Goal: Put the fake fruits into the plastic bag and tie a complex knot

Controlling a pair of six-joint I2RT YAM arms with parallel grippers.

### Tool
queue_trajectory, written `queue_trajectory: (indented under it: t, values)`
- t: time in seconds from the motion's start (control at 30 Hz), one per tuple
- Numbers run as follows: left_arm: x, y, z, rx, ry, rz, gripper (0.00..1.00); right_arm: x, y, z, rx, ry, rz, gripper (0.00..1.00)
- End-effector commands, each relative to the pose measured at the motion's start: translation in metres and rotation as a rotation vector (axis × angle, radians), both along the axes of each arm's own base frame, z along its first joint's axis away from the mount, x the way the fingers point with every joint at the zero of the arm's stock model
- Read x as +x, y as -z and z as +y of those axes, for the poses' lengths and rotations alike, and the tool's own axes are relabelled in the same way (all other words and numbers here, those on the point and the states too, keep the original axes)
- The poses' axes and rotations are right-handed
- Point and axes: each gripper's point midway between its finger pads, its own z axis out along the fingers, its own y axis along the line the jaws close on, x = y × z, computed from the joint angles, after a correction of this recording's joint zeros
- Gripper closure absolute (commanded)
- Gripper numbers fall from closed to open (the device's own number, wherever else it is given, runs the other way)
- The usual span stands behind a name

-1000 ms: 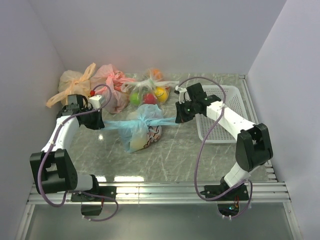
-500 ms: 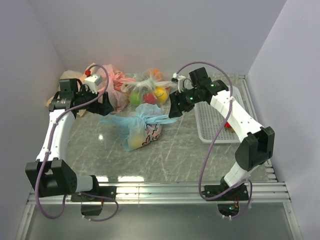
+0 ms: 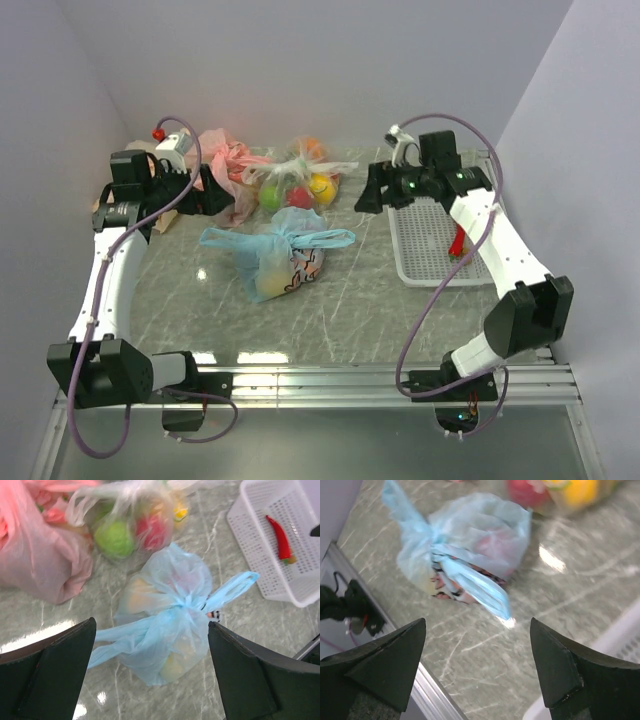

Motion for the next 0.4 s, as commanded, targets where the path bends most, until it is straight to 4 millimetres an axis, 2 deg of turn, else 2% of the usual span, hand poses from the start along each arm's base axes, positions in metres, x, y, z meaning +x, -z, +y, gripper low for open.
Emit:
queue_trajectory:
  t: [0.0, 0.07, 0.1, 0.2, 0.23, 0.37]
  values:
    - [0.001, 0.024, 0.009, 0.038, -0.074, 0.071, 0.01, -0.007, 0.009, -0.018, 0.019, 0.107, -0.011, 0.08]
    - [0.0, 0.037, 0.012, 0.062, -0.103, 0.101, 0.01, -0.011, 0.021, -0.026, -0.012, 0.136, -0.016, 0.08]
    - [-0.005, 0.048, 0.006, 0.074, -0.089, 0.121, 0.01, -0.018, 0.027, -0.031, -0.016, 0.15, -0.018, 0.08]
    - [-0.012, 0.062, -0.005, 0.133, -0.084, 0.134, 0.0, -0.029, 0.028, -0.035, 0.002, 0.166, -0.038, 0.05]
    - [-0.013, 0.063, -0.007, 0.144, -0.082, 0.131, 0.01, -0.034, 0.036, -0.035, 0.004, 0.164, -0.021, 0.04]
    - [-0.011, 0.061, -0.011, 0.157, -0.081, 0.117, 0.0, -0.042, 0.034, -0.036, 0.01, 0.158, -0.03, 0.03]
